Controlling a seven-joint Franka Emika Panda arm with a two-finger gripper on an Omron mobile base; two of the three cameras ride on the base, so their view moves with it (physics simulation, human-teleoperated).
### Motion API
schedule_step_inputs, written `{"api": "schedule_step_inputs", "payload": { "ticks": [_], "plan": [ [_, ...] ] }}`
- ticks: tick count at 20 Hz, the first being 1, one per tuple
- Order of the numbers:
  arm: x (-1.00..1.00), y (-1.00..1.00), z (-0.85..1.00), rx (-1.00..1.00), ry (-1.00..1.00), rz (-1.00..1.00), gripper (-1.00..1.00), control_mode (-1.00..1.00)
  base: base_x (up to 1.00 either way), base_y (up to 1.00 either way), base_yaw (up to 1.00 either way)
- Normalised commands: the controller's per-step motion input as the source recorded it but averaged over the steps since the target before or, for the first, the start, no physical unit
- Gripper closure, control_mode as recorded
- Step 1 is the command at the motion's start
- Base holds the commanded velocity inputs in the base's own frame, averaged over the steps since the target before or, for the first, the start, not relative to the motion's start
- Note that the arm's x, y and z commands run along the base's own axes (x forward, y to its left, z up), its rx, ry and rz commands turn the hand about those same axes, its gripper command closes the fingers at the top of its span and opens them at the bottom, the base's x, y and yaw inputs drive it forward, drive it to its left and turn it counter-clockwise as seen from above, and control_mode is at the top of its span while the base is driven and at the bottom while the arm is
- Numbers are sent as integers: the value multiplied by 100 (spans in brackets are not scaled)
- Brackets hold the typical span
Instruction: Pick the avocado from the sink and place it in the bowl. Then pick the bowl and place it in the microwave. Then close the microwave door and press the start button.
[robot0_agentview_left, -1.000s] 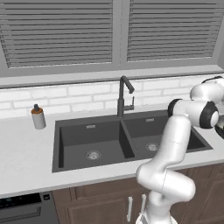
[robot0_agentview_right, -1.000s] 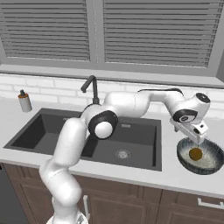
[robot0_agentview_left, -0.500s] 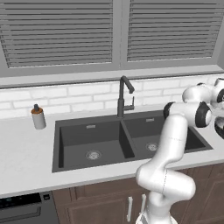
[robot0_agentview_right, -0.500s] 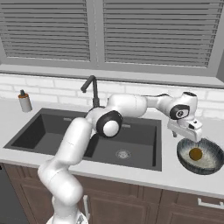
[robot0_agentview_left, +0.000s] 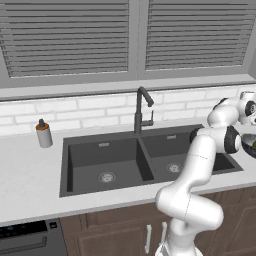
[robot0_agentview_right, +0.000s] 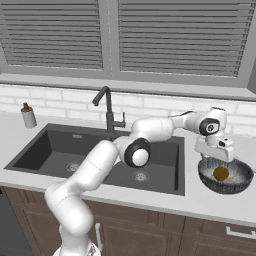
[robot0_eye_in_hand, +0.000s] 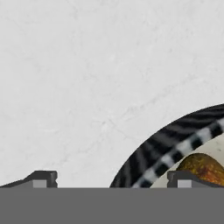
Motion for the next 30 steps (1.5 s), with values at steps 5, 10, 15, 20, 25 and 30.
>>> {"api": "schedule_step_inputs", "payload": {
  "ticks": [5, 10, 15, 20, 25, 30],
  "plan": [
    [-55, -2, 0, 1, 0, 0, 100, -100, 0, 0, 0],
    [-39, 10, 0, 0, 0, 1, 100, -100, 0, 0, 0],
    [-46, 61, 0, 1, 0, 13, 100, -100, 0, 0, 0],
    [-63, 56, -8, 3, 0, 21, 100, -100, 0, 0, 0],
    [-71, 53, -51, 12, -3, 17, 100, -100, 0, 0, 0],
    [-76, 35, -15, 3, -46, 20, 100, -100, 0, 0, 0]
  ]
}}
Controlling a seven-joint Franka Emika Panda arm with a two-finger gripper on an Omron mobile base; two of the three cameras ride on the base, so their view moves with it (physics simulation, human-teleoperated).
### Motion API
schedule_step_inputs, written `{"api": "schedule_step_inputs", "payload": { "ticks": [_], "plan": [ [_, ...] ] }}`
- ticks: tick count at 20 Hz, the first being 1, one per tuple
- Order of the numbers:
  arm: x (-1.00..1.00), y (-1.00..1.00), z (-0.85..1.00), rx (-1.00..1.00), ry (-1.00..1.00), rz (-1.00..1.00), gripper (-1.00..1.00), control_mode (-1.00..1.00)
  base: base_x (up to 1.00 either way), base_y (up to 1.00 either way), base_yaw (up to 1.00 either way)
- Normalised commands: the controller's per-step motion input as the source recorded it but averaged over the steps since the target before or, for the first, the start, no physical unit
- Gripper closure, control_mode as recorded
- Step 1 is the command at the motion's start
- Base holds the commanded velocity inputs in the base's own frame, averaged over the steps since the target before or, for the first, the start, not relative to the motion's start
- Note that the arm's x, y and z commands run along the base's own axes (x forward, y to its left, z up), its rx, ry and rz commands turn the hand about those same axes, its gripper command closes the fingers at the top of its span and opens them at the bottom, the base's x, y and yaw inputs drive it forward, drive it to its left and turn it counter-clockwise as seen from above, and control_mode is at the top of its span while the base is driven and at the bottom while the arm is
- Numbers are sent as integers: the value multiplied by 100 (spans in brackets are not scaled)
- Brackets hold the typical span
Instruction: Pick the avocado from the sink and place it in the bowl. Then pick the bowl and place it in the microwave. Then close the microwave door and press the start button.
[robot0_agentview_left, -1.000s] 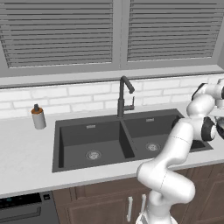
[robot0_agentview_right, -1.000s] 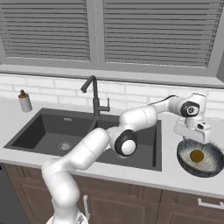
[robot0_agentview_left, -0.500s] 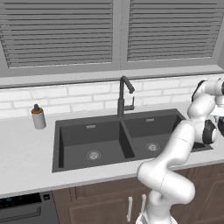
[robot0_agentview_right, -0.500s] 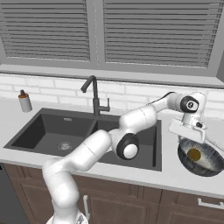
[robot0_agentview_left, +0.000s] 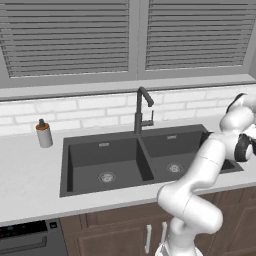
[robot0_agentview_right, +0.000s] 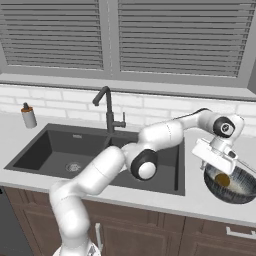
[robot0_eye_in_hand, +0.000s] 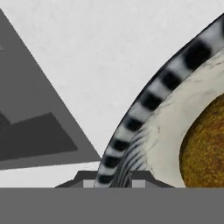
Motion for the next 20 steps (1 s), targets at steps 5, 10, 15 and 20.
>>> {"api": "schedule_step_inputs", "payload": {
  "ticks": [5, 10, 15, 20],
  "plan": [
    [-52, 36, 0, 0, -22, 16, 100, -100, 0, 0, 0],
    [-3, 0, 0, 0, -1, 0, 100, -100, 0, 0, 0],
    [-12, 24, 0, -8, -7, 0, 100, -100, 0, 0, 0],
    [-13, 41, 0, -14, -10, 3, 100, -100, 0, 0, 0]
  ]
}}
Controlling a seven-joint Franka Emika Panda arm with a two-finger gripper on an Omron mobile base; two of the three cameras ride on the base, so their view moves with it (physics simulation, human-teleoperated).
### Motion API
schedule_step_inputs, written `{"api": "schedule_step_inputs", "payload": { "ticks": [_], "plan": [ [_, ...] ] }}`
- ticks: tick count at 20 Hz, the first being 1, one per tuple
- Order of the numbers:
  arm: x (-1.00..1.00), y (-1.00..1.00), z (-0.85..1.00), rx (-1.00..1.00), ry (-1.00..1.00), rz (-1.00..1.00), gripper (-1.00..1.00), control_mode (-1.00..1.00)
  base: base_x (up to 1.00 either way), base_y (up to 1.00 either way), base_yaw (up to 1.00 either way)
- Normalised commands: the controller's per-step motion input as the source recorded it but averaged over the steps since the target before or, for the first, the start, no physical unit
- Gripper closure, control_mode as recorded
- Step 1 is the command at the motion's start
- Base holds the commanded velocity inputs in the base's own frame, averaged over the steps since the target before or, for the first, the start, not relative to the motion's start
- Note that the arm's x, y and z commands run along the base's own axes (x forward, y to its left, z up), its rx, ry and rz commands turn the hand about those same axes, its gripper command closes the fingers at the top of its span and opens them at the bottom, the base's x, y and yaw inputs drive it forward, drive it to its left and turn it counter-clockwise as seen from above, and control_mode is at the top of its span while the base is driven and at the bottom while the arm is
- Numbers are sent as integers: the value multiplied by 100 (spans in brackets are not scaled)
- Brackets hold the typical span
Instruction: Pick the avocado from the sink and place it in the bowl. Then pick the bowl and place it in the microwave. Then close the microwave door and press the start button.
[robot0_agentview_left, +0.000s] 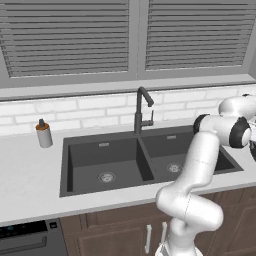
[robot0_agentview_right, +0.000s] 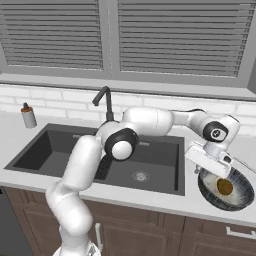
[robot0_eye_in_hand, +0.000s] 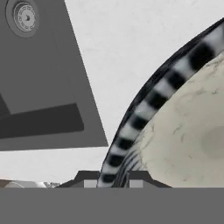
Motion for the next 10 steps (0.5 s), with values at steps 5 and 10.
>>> {"api": "schedule_step_inputs", "payload": {
  "ticks": [5, 10],
  "plan": [
    [-15, 48, 0, -16, -8, 6, 100, -100, 0, 0, 0],
    [-14, 19, 0, -7, -3, 3, 100, -100, 0, 0, 0]
  ]
}}
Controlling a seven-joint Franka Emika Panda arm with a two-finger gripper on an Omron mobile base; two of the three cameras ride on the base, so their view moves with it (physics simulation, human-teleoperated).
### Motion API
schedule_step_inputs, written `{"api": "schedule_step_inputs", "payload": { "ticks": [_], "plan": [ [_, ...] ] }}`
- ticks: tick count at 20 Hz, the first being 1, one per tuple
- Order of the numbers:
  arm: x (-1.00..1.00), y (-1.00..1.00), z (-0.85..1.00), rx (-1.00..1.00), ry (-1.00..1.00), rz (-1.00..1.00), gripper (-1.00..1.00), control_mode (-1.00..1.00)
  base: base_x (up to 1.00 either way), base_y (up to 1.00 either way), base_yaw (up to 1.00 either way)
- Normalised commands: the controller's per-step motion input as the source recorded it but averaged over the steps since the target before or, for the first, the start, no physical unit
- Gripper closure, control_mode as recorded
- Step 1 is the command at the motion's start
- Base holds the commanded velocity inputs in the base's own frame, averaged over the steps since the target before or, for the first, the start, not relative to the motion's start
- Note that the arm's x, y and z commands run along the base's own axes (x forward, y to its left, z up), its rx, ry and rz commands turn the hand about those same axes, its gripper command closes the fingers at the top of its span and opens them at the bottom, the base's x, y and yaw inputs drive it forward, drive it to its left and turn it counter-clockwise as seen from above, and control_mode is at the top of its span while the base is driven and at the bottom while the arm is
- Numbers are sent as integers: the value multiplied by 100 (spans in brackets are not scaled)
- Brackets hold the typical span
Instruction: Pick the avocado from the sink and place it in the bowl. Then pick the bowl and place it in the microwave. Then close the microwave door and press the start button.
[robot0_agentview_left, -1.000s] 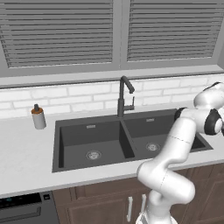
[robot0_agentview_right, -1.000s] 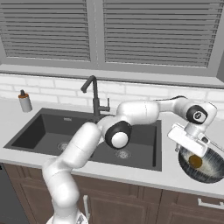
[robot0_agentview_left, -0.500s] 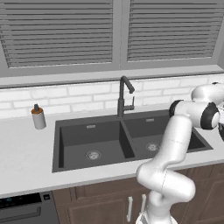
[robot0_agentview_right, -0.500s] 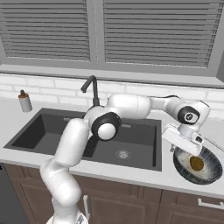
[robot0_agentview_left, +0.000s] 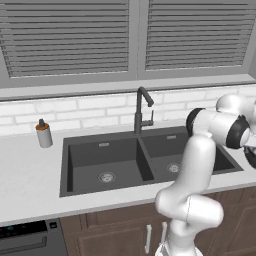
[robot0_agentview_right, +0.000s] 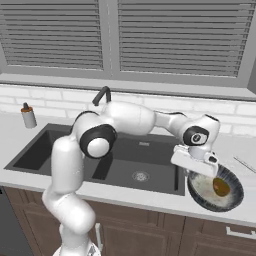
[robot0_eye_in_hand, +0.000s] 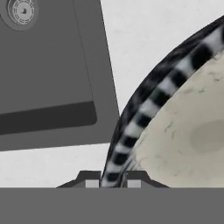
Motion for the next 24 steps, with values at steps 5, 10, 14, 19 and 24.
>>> {"api": "schedule_step_inputs", "payload": {
  "ticks": [5, 10, 14, 19, 24],
  "plan": [
    [-18, 0, -16, -3, 2, 0, 100, -100, 0, 0, 0],
    [-16, 0, -15, -9, -7, 4, 100, -100, 0, 0, 0],
    [-39, 0, 21, -17, -19, 14, 100, -100, 0, 0, 0],
    [-26, 13, 80, -25, -2, 19, 100, -100, 0, 0, 0],
    [-28, 46, 59, -24, 0, 23, 100, -100, 0, 0, 0]
  ]
}}
